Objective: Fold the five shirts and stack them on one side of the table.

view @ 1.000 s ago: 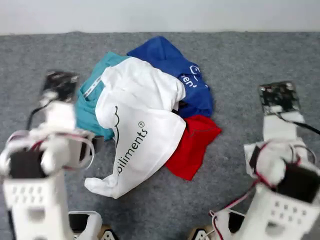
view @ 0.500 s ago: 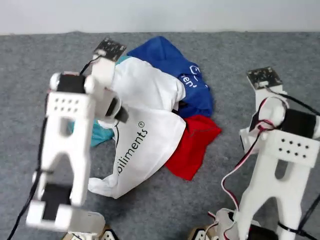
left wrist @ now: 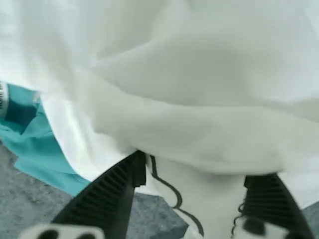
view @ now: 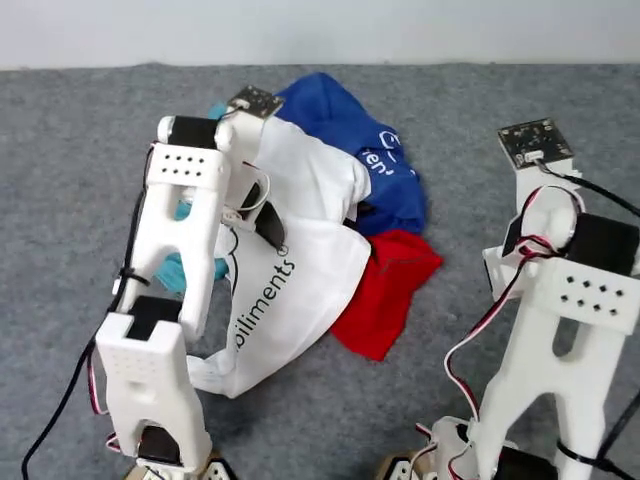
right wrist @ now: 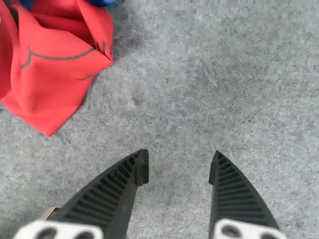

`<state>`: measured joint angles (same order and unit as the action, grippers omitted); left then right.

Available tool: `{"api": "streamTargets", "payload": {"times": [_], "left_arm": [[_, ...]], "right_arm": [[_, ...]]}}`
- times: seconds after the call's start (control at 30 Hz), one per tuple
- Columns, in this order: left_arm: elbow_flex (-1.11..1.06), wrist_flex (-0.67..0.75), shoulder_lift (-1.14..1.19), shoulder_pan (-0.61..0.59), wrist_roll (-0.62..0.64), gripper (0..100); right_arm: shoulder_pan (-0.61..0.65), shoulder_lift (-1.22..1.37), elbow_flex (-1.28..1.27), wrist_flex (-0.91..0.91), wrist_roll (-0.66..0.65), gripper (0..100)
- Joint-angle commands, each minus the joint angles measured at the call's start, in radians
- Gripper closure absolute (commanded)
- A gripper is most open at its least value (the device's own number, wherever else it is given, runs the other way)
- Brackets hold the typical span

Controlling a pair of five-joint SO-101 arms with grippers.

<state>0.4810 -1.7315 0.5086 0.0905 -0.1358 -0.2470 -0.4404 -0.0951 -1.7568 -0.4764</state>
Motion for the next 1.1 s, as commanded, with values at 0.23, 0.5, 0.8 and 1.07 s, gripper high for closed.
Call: {"api": "streamTargets", "payload": {"times": [0.23, 0.5, 0.8, 1.07], "left_arm": [[0.038, 0.034, 0.101, 0.018, 0.000, 69], [0.039, 0.037, 0.153, 0.021, -0.002, 81], [0.039, 0.037, 0.157, -0.002, -0.006, 97], [0.068, 0.043, 0.152, -0.112, -0.002, 99]], "right_arm": [[0.005, -0.007, -0.072, -0.007, -0.006, 79.7], [0.007, -0.010, -0.175, 0.030, -0.006, 79.7], [0.008, -0.010, -0.235, 0.090, -0.005, 79.7], [0.008, -0.010, -0.250, 0.093, -0.005, 79.7]]}}
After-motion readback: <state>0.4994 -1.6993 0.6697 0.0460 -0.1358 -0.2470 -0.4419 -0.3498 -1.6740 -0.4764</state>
